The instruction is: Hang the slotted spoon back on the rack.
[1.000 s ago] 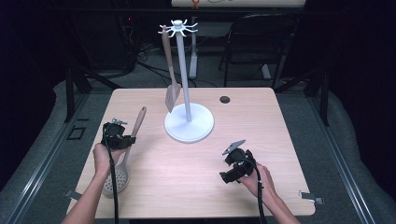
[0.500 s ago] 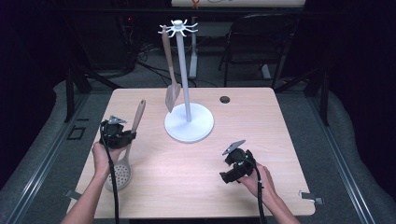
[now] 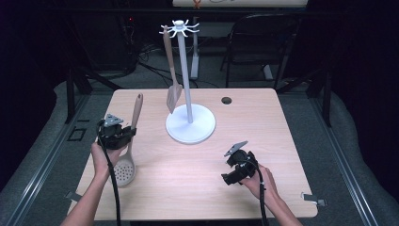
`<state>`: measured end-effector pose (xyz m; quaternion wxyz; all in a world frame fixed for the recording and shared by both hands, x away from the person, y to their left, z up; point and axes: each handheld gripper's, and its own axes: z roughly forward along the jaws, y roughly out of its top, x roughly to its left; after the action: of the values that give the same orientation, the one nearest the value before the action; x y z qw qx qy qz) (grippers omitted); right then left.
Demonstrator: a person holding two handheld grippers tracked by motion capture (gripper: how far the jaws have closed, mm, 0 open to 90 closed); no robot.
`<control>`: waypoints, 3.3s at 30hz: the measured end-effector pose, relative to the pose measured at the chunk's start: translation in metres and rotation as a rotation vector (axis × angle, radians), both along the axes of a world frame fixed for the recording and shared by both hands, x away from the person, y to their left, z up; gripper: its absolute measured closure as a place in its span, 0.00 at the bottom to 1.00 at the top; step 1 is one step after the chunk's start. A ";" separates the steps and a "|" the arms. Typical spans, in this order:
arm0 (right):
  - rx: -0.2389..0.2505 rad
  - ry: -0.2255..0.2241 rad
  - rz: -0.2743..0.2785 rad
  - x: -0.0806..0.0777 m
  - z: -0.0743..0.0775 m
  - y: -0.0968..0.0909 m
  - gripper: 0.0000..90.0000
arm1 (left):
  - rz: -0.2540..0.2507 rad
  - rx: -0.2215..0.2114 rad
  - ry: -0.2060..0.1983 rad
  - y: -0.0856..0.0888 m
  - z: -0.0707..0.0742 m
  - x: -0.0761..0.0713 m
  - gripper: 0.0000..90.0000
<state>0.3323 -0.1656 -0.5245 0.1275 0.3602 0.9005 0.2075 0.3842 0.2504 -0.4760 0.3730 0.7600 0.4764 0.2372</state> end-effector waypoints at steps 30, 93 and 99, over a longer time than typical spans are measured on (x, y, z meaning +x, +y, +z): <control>0.086 -0.032 -0.057 0.010 0.009 -0.010 0.17 | -0.034 -0.133 -0.212 -0.009 0.059 0.000 0.85; 0.030 -0.013 -0.065 0.009 0.002 -0.016 0.17 | -0.151 -0.029 -0.262 -0.086 0.135 0.037 0.85; 0.035 -0.019 -0.066 0.008 0.001 -0.015 0.17 | -0.159 -0.026 -0.255 -0.089 0.138 0.040 0.85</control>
<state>0.3406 -0.1805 -0.5234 0.1365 0.3900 0.8831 0.2222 0.4243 0.1611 -0.3382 0.4578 0.7542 0.3666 0.2953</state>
